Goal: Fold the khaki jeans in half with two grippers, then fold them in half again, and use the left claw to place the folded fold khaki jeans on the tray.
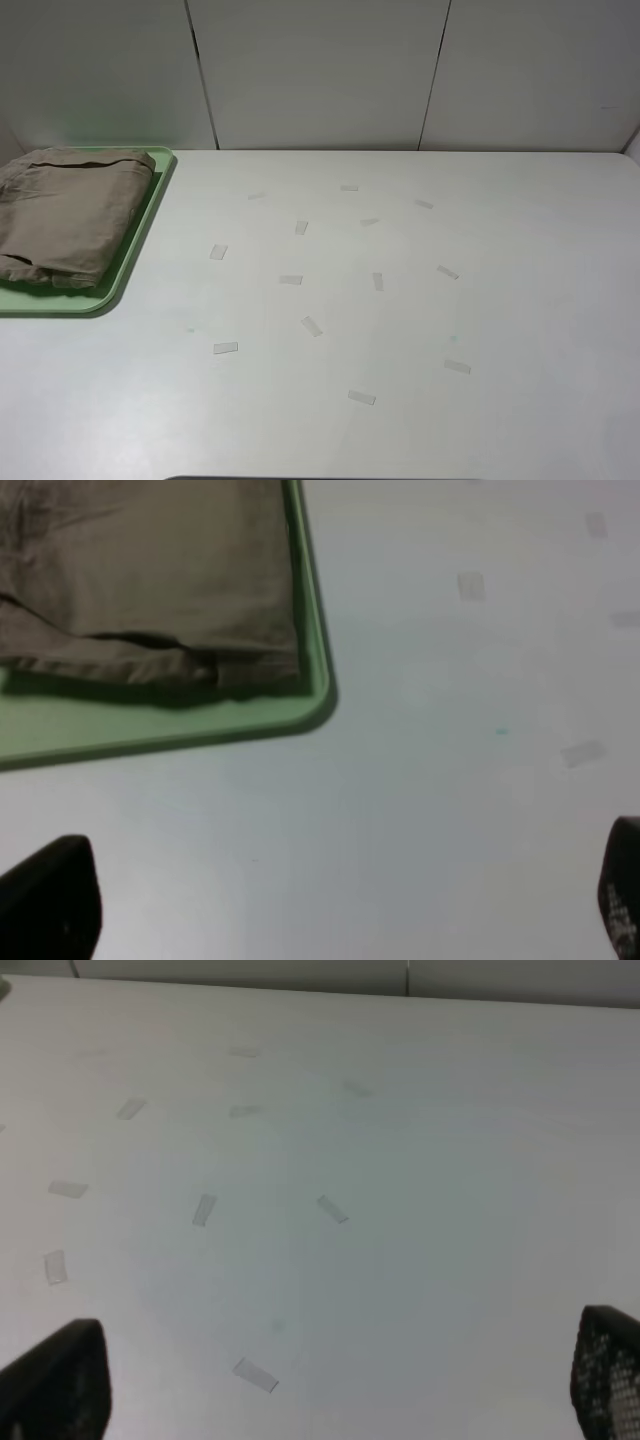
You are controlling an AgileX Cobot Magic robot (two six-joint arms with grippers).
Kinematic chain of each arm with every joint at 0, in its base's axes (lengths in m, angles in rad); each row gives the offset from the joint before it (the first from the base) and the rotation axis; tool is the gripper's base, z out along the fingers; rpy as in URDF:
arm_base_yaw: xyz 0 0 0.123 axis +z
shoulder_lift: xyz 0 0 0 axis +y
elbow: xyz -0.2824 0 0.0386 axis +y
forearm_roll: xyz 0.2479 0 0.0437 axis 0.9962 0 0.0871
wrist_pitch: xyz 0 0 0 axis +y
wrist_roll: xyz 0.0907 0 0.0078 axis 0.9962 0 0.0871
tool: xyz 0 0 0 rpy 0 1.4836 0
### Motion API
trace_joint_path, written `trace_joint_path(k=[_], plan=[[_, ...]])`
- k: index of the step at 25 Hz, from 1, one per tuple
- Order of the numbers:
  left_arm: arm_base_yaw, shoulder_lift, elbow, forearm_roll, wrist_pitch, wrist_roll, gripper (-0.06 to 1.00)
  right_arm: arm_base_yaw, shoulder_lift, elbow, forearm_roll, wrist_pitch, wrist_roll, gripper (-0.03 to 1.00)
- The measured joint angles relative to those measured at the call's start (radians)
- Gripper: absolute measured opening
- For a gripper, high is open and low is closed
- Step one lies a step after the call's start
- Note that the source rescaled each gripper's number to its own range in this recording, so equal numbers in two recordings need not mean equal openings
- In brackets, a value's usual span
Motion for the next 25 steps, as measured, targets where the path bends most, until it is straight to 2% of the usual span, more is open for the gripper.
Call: trace_joint_path(k=[25], plan=[[0.0, -0.003, 0.021, -0.003, -0.026, 0.017, 1.0, 0.0, 0.0, 0.0, 0.007, 0.0, 0.0, 1.0]])
